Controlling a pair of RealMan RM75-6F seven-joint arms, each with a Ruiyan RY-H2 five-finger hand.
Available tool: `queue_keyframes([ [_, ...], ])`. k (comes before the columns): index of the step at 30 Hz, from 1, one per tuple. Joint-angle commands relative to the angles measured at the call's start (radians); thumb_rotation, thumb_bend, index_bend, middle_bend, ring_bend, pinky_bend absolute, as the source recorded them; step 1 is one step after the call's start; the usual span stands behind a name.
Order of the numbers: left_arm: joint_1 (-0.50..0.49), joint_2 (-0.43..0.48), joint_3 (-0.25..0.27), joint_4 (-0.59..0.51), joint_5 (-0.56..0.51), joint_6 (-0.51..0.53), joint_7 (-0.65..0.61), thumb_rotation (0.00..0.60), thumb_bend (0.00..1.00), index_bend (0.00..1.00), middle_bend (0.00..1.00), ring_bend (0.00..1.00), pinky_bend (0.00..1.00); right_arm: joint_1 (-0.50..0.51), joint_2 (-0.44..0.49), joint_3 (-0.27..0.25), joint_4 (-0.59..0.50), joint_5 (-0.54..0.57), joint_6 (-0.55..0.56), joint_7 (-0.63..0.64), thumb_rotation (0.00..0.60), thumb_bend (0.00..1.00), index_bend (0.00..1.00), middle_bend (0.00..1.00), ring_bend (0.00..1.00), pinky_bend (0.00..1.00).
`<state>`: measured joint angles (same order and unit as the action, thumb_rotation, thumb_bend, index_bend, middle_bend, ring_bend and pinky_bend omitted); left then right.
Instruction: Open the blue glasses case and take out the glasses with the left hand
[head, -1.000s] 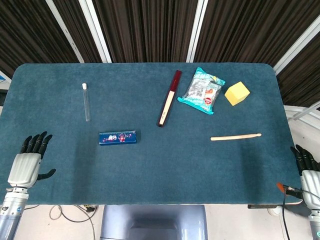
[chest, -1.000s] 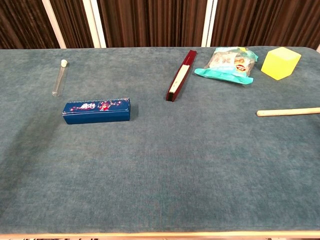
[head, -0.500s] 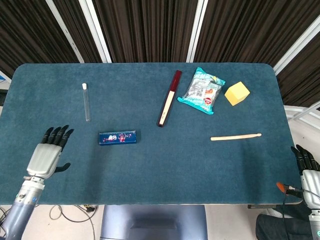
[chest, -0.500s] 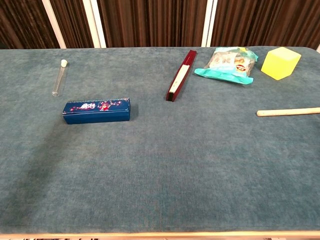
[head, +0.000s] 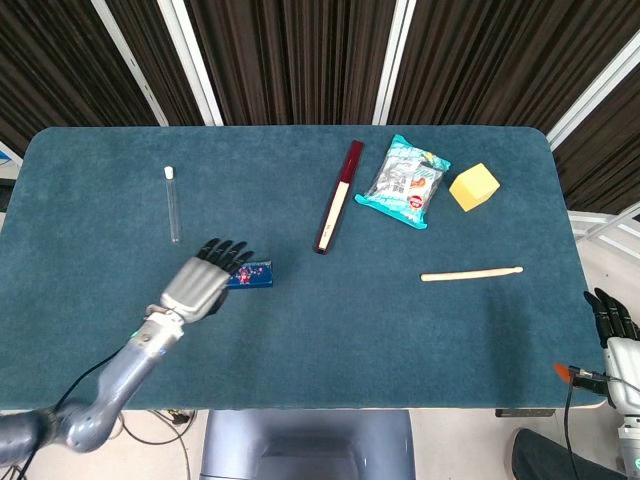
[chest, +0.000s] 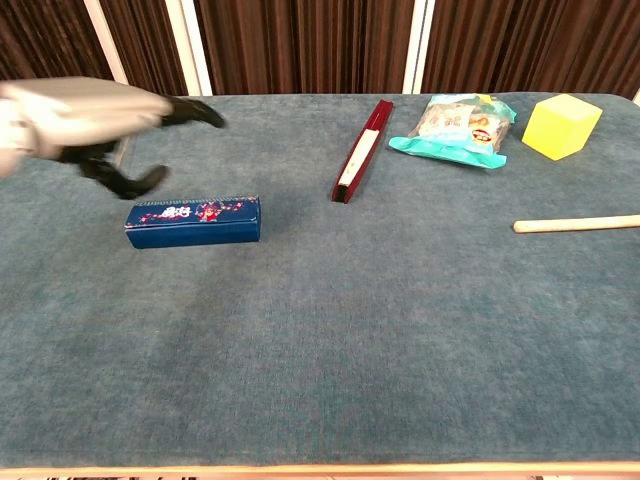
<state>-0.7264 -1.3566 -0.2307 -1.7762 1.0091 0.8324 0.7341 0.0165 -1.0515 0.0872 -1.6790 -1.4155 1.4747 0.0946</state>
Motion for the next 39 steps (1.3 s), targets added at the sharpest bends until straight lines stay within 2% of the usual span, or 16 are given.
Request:
queue_keyframes([
  [1,-0.104,-0.075,-0.002,0.083,-0.102,-0.079,0.092,0.600,0.65,0.00,0.00,0.00,0.10,0.000,0.001,0.000,-0.001,0.002,-0.002,0.002,0.600,0.18,0.00,0.00,0.00,0.19],
  [11,-0.306,-0.207,0.063,0.220,-0.341,-0.122,0.265,0.600,0.70,0.00,0.03,0.00,0.10,0.001,0.007,0.002,-0.004,0.007,-0.007,0.015,0.600,0.18,0.00,0.00,0.00,0.19],
  [21,-0.385,-0.238,0.135,0.242,-0.504,-0.072,0.323,0.600,0.71,0.00,0.10,0.00,0.10,0.000,0.011,0.001,-0.004,0.006,-0.008,0.022,0.600,0.17,0.00,0.00,0.00,0.19],
  [29,-0.354,-0.156,0.196,0.162,-0.499,-0.029,0.281,0.600,0.72,0.00,0.17,0.00,0.10,-0.001,0.009,0.001,-0.003,0.002,-0.002,0.014,0.600,0.18,0.00,0.00,0.00,0.19],
  [39,-0.253,-0.018,0.294,0.061,-0.358,-0.021,0.138,0.600,0.72,0.00,0.18,0.00,0.10,-0.003,0.000,0.001,-0.003,0.001,0.007,-0.003,0.600,0.17,0.00,0.00,0.00,0.19],
])
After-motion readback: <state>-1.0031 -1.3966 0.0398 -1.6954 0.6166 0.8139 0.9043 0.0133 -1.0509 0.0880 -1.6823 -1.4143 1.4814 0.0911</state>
